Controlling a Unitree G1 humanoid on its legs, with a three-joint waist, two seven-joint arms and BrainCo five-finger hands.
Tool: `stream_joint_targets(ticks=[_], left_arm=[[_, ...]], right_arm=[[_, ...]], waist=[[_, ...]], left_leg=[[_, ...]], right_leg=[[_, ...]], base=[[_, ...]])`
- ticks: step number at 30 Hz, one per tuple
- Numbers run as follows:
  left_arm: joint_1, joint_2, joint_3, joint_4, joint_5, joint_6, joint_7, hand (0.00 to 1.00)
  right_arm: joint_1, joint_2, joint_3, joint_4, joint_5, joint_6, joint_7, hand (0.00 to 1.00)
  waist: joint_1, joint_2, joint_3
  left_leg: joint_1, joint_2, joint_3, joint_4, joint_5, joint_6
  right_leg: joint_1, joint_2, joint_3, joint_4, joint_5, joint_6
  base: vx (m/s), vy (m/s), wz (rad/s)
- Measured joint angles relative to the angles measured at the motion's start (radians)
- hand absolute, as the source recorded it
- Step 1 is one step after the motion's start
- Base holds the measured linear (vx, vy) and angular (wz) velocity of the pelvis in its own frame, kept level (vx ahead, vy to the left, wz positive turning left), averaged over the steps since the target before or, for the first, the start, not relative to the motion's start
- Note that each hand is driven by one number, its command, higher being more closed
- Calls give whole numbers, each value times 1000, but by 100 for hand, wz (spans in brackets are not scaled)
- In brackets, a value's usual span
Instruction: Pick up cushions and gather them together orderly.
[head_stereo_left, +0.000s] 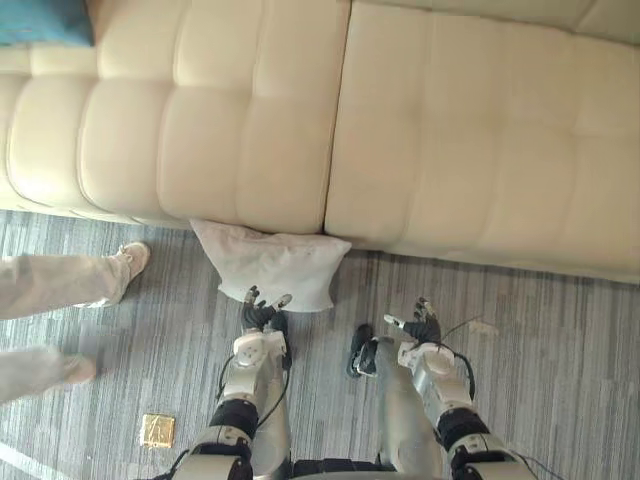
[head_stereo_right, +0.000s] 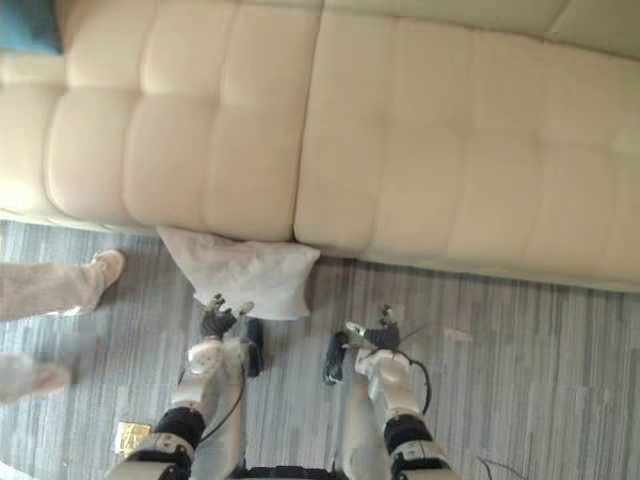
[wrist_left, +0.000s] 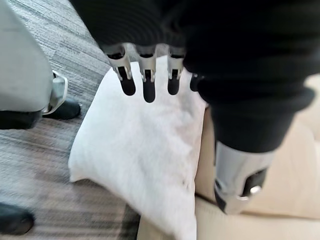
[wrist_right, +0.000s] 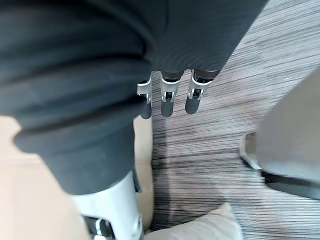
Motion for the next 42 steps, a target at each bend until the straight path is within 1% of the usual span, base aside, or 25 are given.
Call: stream_joint_targets(ticks=[3, 4, 5, 8, 9, 13, 16, 20, 22, 23, 24, 26, 28, 29, 30, 31, 32, 33, 35, 37, 38, 39, 40, 41, 42], left_arm=[[56, 4, 2, 2, 0, 0, -15, 0], [77, 7, 6, 9, 1, 0, -16, 0], [92, 10, 19, 32, 2, 1, -25, 0], [145, 7, 30, 80, 5, 3, -33, 0], [170, 5, 44, 97, 11, 4, -35, 0], [202, -7, 60, 147, 41, 5, -56, 0], [212, -11, 61, 175, 66, 7, -74, 0], [216, -19, 61, 186, 102, 7, -95, 0], [217, -18, 61, 189, 111, 7, -100, 0], [218, -22, 60, 193, 120, 7, -102, 0], [217, -27, 59, 198, 122, 7, -109, 0], [218, -26, 60, 198, 121, 7, -114, 0], [222, -26, 59, 203, 120, 7, -114, 0], [223, -26, 57, 217, 119, 6, -114, 0], [221, -15, 48, 225, 119, 6, -114, 0], [219, 11, 17, 229, 120, 6, -114, 0], [223, 46, -12, 238, 124, 7, -114, 0], [224, 66, -26, 242, 134, 10, -115, 0], [230, 86, -39, 253, 154, 14, -116, 0], [232, 98, -39, 257, 160, 22, -119, 0], [232, 98, -40, 257, 160, 22, -119, 0], [234, 102, -40, 257, 159, 23, -119, 0], [240, 107, -39, 257, 158, 23, -119, 0], [244, 111, -39, 257, 157, 23, -119, 0], [251, 115, -37, 256, 152, 24, -117, 0]], right_arm=[[73, 15, 5, 0, -13, 2, 10, 0], [97, 20, 5, 3, -23, 2, 14, 0], [118, 20, 4, 12, -35, 5, 15, 0], [182, 22, -2, 18, -64, 7, 19, 0], [206, 22, -4, 29, -77, 7, 24, 0], [221, 24, -40, 80, -100, 14, 46, 0], [228, 25, -42, 102, -137, 23, 59, 0], [223, 30, -71, 123, -139, 26, 76, 0], [218, 30, -81, 140, -139, 30, 79, 0], [220, 30, -85, 140, -138, 31, 79, 0], [221, 19, -95, 145, -139, 37, 80, 0], [214, 7, -118, 159, -139, 38, 79, 0], [212, -9, -118, 172, -138, 38, 80, 0], [216, -22, -117, 187, -138, 39, 83, 0], [210, -28, -118, 208, -138, 42, 85, 0], [206, -17, -115, 223, -138, 48, 90, 0], [203, -4, -108, 230, -138, 50, 96, 0], [203, -1, -108, 230, -138, 50, 97, 0], [204, -5, -110, 230, -139, 51, 99, 0], [206, -19, -111, 243, -138, 56, 101, 0], [201, -22, -113, 249, -139, 58, 101, 0], [191, -23, -117, 250, -149, 67, 100, 0], [184, -23, -114, 249, -160, 68, 101, 0], [177, -23, -111, 249, -160, 68, 101, 0], [171, -20, -105, 249, -167, 68, 100, 0]], waist=[[0, -9, -7], [1, -14, -24], [1, -20, -52], [0, -18, -132], [-1, -18, -172], [0, 1, -251], [-1, 19, -276], [-1, 23, -285], [-5, 19, -295], [-9, 23, -300], [-11, 22, -302], [-10, 20, -304], [-11, 24, -308], [-11, 41, -317], [-11, 44, -322], [-13, 30, -327], [-12, 27, -330], [-15, 12, -335], [-20, 6, -337], [-32, 7, -335], [-33, 7, -334], [-34, 9, -330], [-34, 15, -326], [-36, 17, -325], [-40, 15, -315]], left_leg=[[93, -3, 7, -72, 19, -6], [119, -3, 17, -98, 26, -11], [139, -4, 24, -125, 37, -14], [206, -1, 31, -199, 59, -19], [241, -1, 38, -233, 69, -20], [325, -3, 53, -308, 94, -19], [361, -7, 49, -342, 113, -17], [375, -17, 22, -354, 140, -12], [353, -21, 35, -366, 168, -2], [346, -14, 68, -366, 166, 4], [343, 10, 123, -347, 147, 9], [350, 48, 161, -302, 119, 20], [371, 78, 162, -306, 119, 18], [392, 87, 146, -350, 116, 0], [403, 72, 141, -377, 121, -49], [402, 52, 155, -393, 120, -45], [407, 27, 172, -415, 131, -43], [416, 8, 180, -426, 135, -36], [427, -29, 185, -439, 137, -29], [427, -86, 195, -421, 103, 19], [425, -94, 201, -417, 94, 25], [426, -104, 218, -401, 70, 28], [423, -103, 227, -395, 56, 32], [427, -98, 236, -395, 50, 34], [446, -87, 246, -396, 37, 34]], right_leg=[[81, 3, -6, -49, 5, 1], [102, 6, -7, -68, 7, 2], [114, 7, -9, -88, 13, 1], [177, 23, -10, -161, 31, 8], [209, 27, -10, -192, 37, 11], [290, 36, -10, -265, 60, 19], [334, 36, -24, -301, 74, 23], [372, 29, -60, -314, 80, 21], [367, 0, -105, -322, 85, 13], [368, -6, -125, -325, 86, 12], [370, -15, -149, -320, 86, 12], [370, -42, -159, -313, 94, 26], [368, -69, -155, -315, 112, 55], [366, -72, -149, -324, 125, 81], [367, -81, -138, -339, 139, 103], [374, -93, -128, -395, 179, 117], [392, -97, -116, -469, 228, 131], [401, -106, -108, -501, 252, 142], [414, -133, -96, -534, 277, 157], [410, -190, -81, -523, 280, 172], [404, -201, -74, -514, 278, 173], [385, -216, -53, -484, 275, 143], [365, -216, -50, -445, 278, 84], [350, -212, -51, -421, 284, 59], [323, -188, -42, -351, 279, 31]], base=[[62, -39, -1], [73, -22, -7], [83, -20, -7], [137, -7, -8], [140, 7, -8], [90, 19, -6], [12, 16, 8], [-50, -1, 26], [-111, 21, 53], [-128, 57, 71], [-82, 91, 64], [-54, 134, 40], [-54, 198, 16], [-49, 276, 13], [-42, 298, 2], [-36, 379, -18], [-20, 304, -28], [-10, 284, -26], [4, 210, -10], [3, 301, -1], [10, 212, -17], [18, 183, -28], [11, 164, -32], [53, 152, -40], [63, 106, -31]])
